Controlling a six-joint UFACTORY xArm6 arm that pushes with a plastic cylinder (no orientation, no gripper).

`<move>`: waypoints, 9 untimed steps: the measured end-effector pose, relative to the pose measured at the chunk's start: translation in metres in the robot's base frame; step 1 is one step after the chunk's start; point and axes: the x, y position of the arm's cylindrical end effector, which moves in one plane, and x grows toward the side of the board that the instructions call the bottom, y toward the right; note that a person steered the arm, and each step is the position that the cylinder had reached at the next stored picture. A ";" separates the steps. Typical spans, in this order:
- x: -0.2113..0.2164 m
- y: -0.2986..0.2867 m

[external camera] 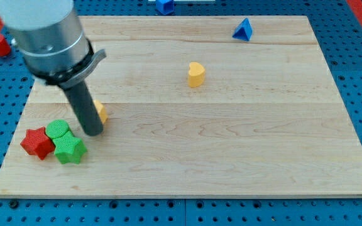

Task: Slightly push the hexagon down

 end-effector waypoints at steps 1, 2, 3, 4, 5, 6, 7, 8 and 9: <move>-0.038 0.004; -0.008 -0.003; -0.024 -0.028; -0.070 -0.025; -0.093 -0.008; -0.107 -0.008; -0.121 -0.050; -0.151 -0.036; -0.145 -0.005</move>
